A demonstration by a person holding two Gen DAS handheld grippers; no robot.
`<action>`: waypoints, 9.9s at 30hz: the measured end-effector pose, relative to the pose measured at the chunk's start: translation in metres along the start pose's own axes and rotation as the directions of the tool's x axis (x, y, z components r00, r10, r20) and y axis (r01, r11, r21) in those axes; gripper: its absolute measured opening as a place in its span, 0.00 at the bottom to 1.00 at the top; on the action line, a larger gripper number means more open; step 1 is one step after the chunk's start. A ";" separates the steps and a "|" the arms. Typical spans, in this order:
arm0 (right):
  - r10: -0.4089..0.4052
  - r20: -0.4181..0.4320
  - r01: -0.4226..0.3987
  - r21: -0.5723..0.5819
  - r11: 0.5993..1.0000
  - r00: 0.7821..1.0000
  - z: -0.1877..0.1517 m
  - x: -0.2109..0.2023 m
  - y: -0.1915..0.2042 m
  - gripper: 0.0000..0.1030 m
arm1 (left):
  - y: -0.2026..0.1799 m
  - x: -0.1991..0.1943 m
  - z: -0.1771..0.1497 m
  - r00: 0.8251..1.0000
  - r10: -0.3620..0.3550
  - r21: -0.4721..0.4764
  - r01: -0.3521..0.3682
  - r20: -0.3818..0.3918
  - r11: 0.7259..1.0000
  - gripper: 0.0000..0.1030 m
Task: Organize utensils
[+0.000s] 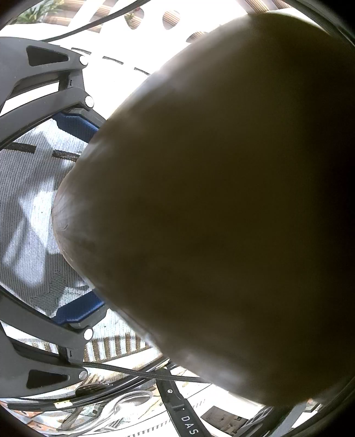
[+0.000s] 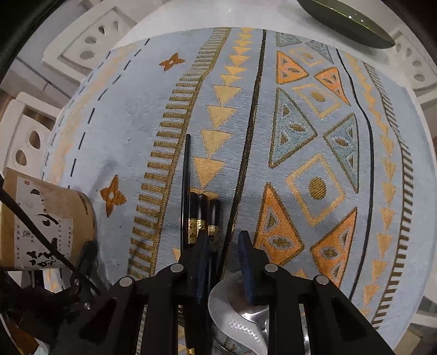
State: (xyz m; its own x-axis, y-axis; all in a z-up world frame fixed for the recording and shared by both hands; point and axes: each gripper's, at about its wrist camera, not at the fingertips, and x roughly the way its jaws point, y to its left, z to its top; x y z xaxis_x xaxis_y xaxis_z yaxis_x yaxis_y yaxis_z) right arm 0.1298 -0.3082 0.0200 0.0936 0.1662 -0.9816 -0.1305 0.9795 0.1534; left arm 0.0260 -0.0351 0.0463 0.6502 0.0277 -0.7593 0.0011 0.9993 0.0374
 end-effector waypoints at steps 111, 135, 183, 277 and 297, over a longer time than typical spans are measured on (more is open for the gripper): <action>-0.023 0.150 -0.012 0.224 0.974 0.988 -0.111 -0.103 -0.087 0.55 | 0.021 -0.010 0.008 1.000 0.003 0.003 -0.003 -0.001 1.000 0.94; 0.009 -0.028 -0.008 0.032 0.999 1.000 -0.116 -0.044 -0.082 0.39 | 0.020 -0.010 0.008 1.000 0.003 0.004 -0.003 -0.001 1.000 0.94; 0.119 0.404 -0.146 0.036 0.989 0.907 -0.058 -0.178 -0.057 0.03 | 0.021 -0.011 0.007 1.000 0.004 0.004 -0.004 -0.001 1.000 0.94; 0.186 0.171 -0.190 0.007 0.982 0.968 -0.088 -0.060 -0.019 0.46 | 0.029 -0.016 0.019 1.000 -0.005 -0.007 0.005 -0.003 1.000 0.94; 0.080 0.130 -0.076 -0.037 0.996 0.988 -0.081 -0.021 -0.022 0.53 | 0.030 -0.016 0.019 1.000 -0.005 -0.006 0.005 -0.003 1.000 0.94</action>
State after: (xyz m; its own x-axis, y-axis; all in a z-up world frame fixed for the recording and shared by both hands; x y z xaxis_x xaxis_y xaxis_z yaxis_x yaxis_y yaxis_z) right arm 0.0507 -0.3427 0.0282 0.2105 0.2573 -0.9431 -0.1741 0.9592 0.2228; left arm 0.0301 -0.0056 0.0721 0.6477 0.0232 -0.7615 -0.0007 0.9996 0.0298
